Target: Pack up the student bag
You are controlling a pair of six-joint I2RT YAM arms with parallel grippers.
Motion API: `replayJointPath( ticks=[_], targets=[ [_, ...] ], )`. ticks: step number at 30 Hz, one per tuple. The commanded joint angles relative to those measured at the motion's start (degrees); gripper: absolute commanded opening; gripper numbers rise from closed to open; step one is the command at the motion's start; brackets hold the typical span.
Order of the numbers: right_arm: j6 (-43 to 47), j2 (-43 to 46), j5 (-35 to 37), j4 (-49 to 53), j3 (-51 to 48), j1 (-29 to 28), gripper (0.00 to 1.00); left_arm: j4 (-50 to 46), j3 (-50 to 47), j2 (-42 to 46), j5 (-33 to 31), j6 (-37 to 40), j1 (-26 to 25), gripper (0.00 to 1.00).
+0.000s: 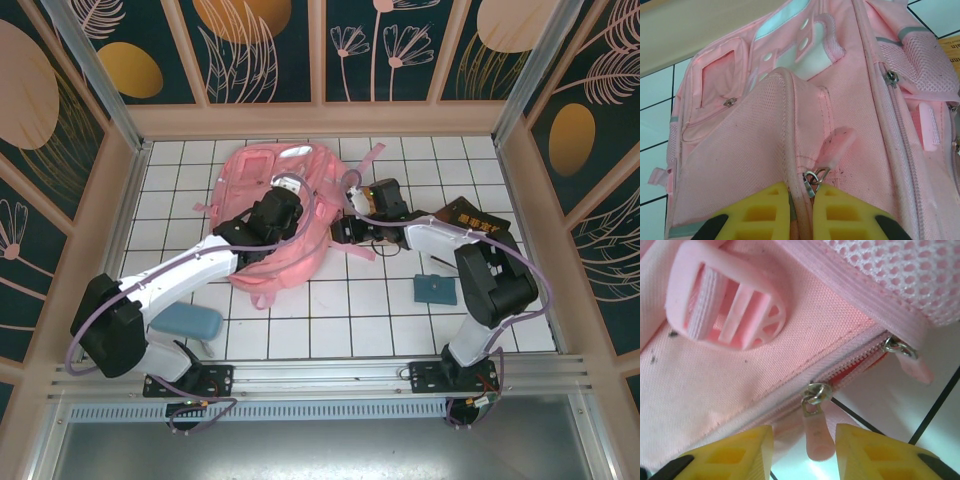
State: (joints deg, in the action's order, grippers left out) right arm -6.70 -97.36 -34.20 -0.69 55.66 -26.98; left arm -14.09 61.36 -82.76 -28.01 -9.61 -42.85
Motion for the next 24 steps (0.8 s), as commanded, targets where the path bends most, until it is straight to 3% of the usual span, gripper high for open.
replayJointPath(
  ticks=[1,8,24],
  targets=[
    [10.2,1.3,-7.4,-1.8,0.1,0.7,0.35,7.9,-0.5,4.9,-1.4,1.5,0.2,0.0],
    [14.3,-0.9,-8.1,-1.0,2.0,0.8,0.34,7.7,-0.8,5.6,-0.7,2.2,0.2,0.0],
    [23.5,-0.5,0.1,-4.6,0.8,0.1,0.31,7.5,-1.4,7.3,-1.2,3.8,0.3,0.0]
  ],
)
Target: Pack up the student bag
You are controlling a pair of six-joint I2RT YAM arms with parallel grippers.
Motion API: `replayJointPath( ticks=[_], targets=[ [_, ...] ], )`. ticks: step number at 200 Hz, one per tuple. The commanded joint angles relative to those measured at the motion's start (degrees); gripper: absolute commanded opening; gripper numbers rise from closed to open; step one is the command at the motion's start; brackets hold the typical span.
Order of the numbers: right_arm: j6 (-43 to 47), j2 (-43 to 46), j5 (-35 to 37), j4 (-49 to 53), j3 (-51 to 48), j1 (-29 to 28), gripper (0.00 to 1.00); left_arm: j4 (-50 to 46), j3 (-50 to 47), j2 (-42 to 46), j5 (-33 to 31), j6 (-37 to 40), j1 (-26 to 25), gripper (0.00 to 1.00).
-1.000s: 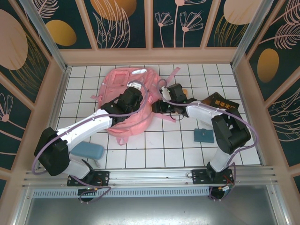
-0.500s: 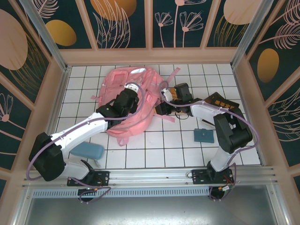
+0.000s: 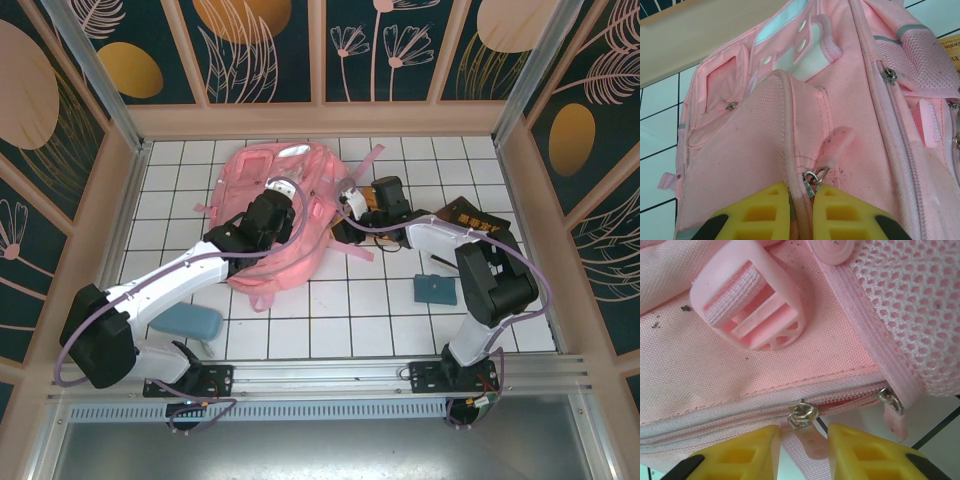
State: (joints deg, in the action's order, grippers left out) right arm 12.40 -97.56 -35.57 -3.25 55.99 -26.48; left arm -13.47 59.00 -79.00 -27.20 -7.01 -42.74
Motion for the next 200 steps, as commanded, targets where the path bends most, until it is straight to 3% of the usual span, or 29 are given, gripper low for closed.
replayJointPath(
  ticks=[1,89,104,139,171,200],
  targets=[
    [5.0,-0.5,1.3,-1.9,0.7,-0.5,0.31,6.8,1.0,3.5,-2.1,1.2,0.1,0.0],
    [10.4,-3.2,-6.4,5.0,3.7,-0.8,0.4,7.1,1.6,2.9,-3.5,1.0,0.2,0.0],
    [11.0,-3.8,-6.8,6.4,4.4,-0.8,0.34,7.0,1.6,2.8,-3.8,1.0,0.2,0.0],
    [10.1,-3.2,-5.5,5.3,4.0,-0.8,0.08,7.0,1.9,2.6,-3.9,0.6,0.1,0.0],
    [8.2,-0.2,-4.8,3.3,0.9,-1.3,0.01,6.1,3.4,0.5,-5.5,-2.3,0.2,0.0],
    [6.1,2.7,-5.1,1.6,-2.5,-2.6,0.0,4.6,5.9,-3.2,-8.7,-6.1,0.2,0.0]
  ],
)
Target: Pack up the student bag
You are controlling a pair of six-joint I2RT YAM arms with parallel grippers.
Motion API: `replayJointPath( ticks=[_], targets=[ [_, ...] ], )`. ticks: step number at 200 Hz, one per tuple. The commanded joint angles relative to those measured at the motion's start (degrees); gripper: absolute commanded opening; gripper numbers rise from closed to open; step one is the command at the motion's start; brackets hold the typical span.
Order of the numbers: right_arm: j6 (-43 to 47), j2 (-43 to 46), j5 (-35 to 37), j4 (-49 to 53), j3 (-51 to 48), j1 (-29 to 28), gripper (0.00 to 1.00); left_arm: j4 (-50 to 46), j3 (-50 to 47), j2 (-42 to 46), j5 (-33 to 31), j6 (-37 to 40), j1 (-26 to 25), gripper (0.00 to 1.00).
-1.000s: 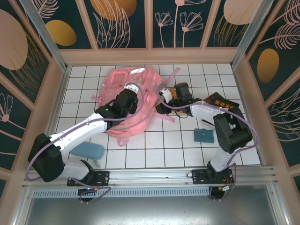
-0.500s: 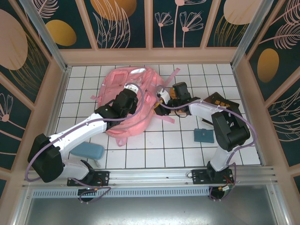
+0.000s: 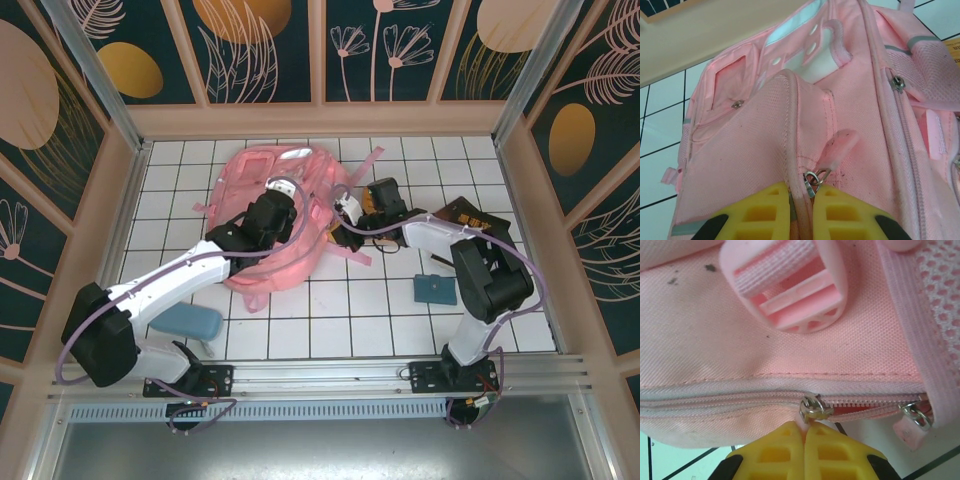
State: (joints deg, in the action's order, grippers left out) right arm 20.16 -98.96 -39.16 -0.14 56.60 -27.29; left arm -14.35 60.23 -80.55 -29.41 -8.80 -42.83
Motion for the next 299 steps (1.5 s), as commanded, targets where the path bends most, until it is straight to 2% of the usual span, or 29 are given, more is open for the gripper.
replayJointPath(
  ticks=[1,27,46,81,109,119,129,143,158,166,175,187,194,221,254,299],
  targets=[
    [-1.7,4.2,-1.5,-1.6,-3.3,-1.9,0.0,5.5,4.7,-1.7,-6.6,-4.3,0.3,0.0],
    [-3.7,5.6,-0.9,-1.4,-4.7,-3.7,0.0,5.7,6.7,-3.5,-7.0,-5.6,0.3,0.0],
    [-7.4,5.4,-4.9,-3.2,-5.2,-6.0,0.0,7.0,7.2,-4.4,-4.9,-6.6,0.3,0.0],
    [-19.7,4.8,-8.9,-14.7,-7.3,-9.9,0.02,10.0,6.6,-6.1,-1.5,-9.2,0.3,0.0],
    [-28.5,5.1,-10.0,-23.2,-9.7,-10.2,0.05,11.6,6.2,-7.5,-0.5,-10.2,0.3,0.0],
    [-29.9,5.2,-9.5,-23.4,-9.8,-10.1,0.1,11.9,6.1,-7.9,-0.5,-9.8,0.3,0.0],
    [-31.6,5.4,-7.0,-22.7,-9.9,-9.6,0.2,12.1,5.7,-8.1,-1.3,-9.1,0.3,0.0],
    [-35.2,6.2,-4.7,-22.7,-10.9,-7.3,0.25,13.3,4.2,-7.4,-2.0,-7.1,0.3,0.0],
    [-40.6,8.6,0.8,-22.7,-12.6,-4.6,0.36,15.6,0.8,-5.2,-2.2,-4.4,0.4,0.0],
    [-43.2,10.3,3.8,-22.8,-13.9,-4.4,0.43,16.5,-1.0,-3.8,-2.2,-3.2,0.6,0.0],
    [-47.1,12.5,7.1,-23.4,-15.6,-1.4,0.54,17.5,-3.0,-2.1,-1.5,-1.9,0.9,0.0],
    [-52.0,14.4,7.7,-25.4,-17.4,0.8,0.67,18.8,-5.9,0.5,-0.6,-0.4,1.2,0.0],
    [-55.0,14.9,8.0,-25.5,-17.7,1.9,0.71,19.2,-7.1,1.6,-0.2,0.3,1.5,0.0],
    [-63.7,12.4,11.3,-20.9,-14.2,4.8,0.77,21.4,-10.1,5.3,2.6,3.1,2.1,0.0],
    [-64.9,1.4,6.5,-17.1,-3.3,4.5,0.82,23.1,-11.0,7.0,4.6,4.6,2.3,0.0],
    [-72.2,-8.5,-1.9,-26.1,2.1,2.6,0.82,23.7,-11.5,7.9,6.7,4.6,2.5,0.0]
  ],
)
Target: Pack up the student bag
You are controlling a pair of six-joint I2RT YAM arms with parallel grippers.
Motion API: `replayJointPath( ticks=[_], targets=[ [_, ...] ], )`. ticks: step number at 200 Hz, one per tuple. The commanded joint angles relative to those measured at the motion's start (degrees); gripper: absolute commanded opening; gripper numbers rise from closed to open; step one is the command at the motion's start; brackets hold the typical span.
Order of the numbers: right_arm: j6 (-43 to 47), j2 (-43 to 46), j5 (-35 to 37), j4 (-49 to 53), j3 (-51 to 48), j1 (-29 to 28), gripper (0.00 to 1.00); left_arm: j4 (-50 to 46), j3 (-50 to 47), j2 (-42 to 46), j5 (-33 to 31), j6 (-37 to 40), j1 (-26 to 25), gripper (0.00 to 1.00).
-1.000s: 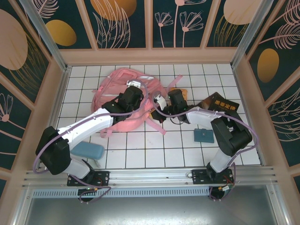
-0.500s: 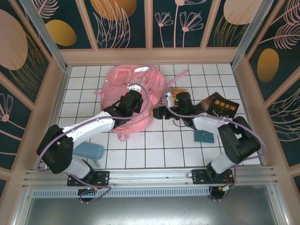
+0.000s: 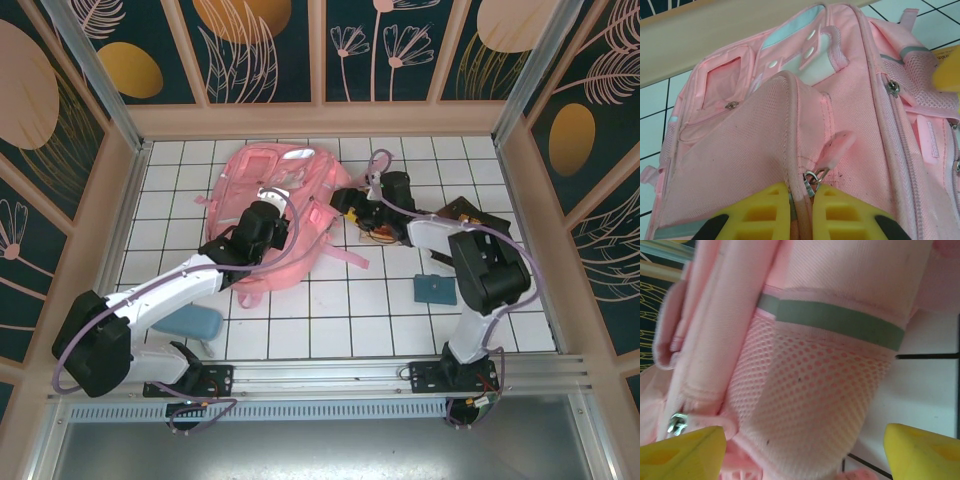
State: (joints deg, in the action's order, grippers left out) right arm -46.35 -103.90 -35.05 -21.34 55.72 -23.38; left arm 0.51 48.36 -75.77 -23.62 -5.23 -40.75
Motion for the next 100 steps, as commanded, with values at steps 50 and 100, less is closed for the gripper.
replayJointPath(
  ticks=[50,100],
  targets=[
    [-13.7,-5.1,-4.7,-16.2,3.3,-2.7,0.28,3.8,3.5,1.4,-1.2,-4.5,0.5,0.16],
    [-23.1,-0.3,9.9,-24.9,1.1,-5.7,0.04,-15.8,14.0,-1.0,5.9,-25.3,0.3,0.64]
  ],
)
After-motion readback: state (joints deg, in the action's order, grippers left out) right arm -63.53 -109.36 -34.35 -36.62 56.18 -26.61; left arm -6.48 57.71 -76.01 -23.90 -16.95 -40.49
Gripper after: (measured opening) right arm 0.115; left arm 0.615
